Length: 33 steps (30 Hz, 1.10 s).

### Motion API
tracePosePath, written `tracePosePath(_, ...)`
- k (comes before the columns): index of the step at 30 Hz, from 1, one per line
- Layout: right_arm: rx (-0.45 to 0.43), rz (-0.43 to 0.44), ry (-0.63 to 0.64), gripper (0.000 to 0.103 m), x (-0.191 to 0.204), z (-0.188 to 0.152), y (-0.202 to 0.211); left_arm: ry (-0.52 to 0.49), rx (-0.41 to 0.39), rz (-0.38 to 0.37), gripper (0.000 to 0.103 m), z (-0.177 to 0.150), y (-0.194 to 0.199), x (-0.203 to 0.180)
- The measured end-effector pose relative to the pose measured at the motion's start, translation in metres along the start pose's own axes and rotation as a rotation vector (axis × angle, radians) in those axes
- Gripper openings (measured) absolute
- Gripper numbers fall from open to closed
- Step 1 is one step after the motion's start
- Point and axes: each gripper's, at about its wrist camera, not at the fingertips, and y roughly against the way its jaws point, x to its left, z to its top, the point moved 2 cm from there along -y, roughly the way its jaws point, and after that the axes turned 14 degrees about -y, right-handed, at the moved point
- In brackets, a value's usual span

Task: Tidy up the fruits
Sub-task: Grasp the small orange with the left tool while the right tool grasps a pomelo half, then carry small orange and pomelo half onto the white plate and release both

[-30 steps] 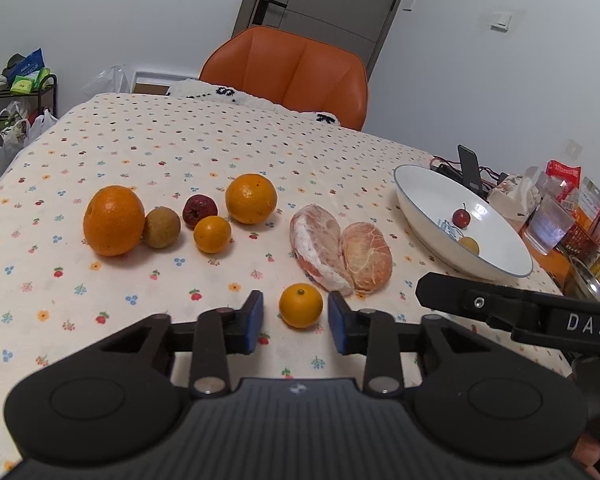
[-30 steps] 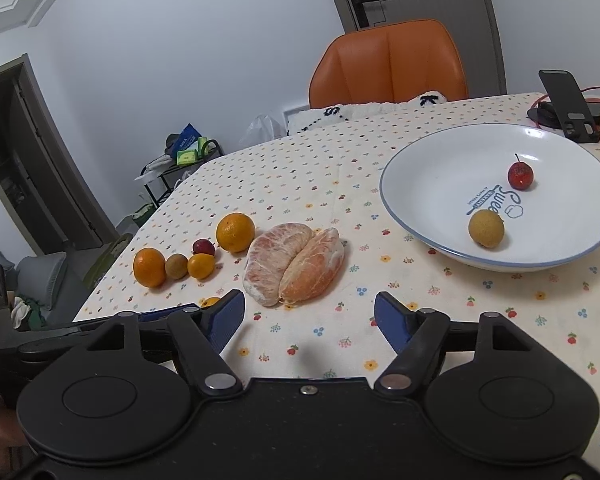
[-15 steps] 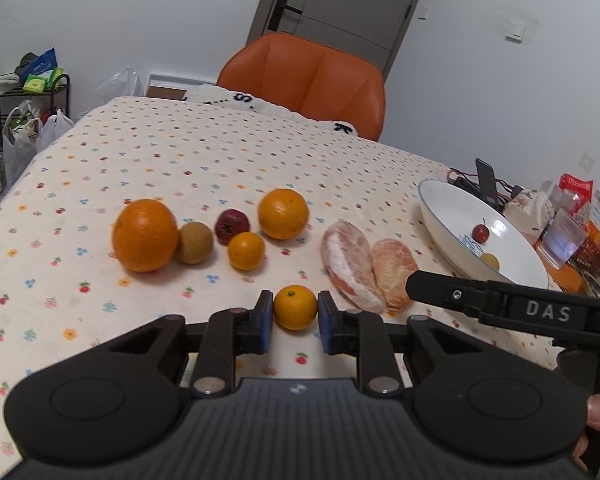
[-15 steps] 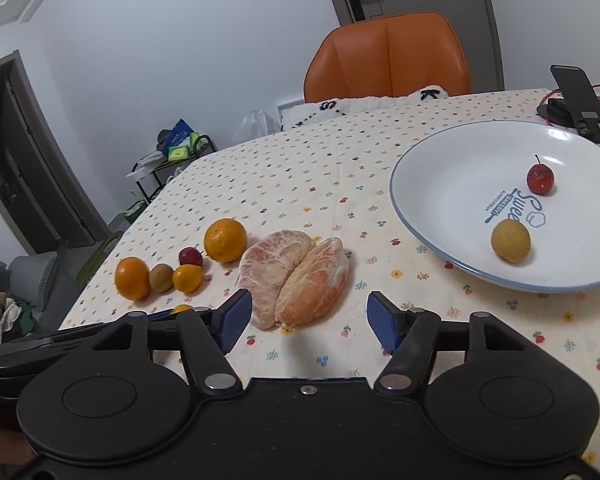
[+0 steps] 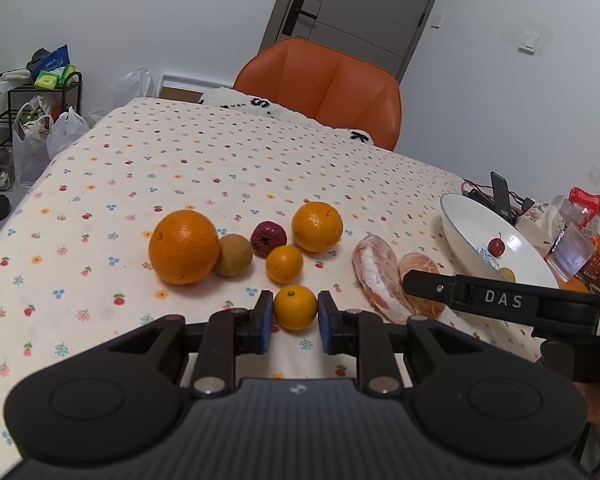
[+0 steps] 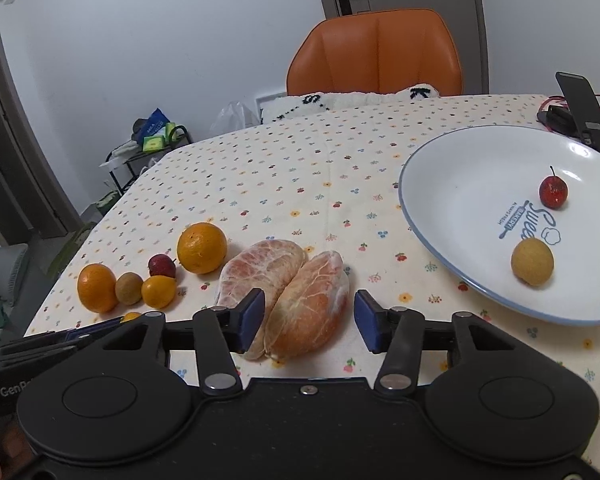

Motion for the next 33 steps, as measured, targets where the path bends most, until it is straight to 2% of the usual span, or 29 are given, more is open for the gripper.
tracePosePath(8, 0.015, -0.027, 0.037, 0.035, -0.004, -0.001, 0.005, 0.001, 0.000, 0.001, 0.022, 0.000, -0.001, 0.001)
tracePosePath(12, 0.021, -0.051, 0.025, 0.034, -0.008, 0.000, 0.012, 0.001, -0.005, -0.004, 0.022, 0.000, 0.000, -0.001)
tracePosePath(15, 0.015, -0.049, 0.036, 0.036, -0.006, -0.001, 0.009, 0.001, -0.004, -0.006, 0.022, 0.000, -0.001, -0.001)
tracePosePath(22, 0.004, -0.050, 0.094, 0.046, 0.003, -0.001, -0.001, 0.006, -0.002, 0.000, 0.022, 0.000, -0.003, 0.004)
tracePosePath(27, -0.012, -0.044, 0.126, 0.048, 0.003, -0.001, -0.003, -0.002, -0.001, 0.011, 0.022, 0.002, -0.003, 0.003)
tracePosePath(29, -0.017, -0.056, 0.144, 0.036, 0.003, -0.002, -0.002, -0.005, -0.003, 0.015, 0.022, 0.003, -0.002, 0.001)
tracePosePath(33, 0.003, -0.020, 0.136, 0.034, -0.001, -0.001, 0.004, -0.020, -0.007, 0.018, 0.022, 0.006, 0.001, -0.006)
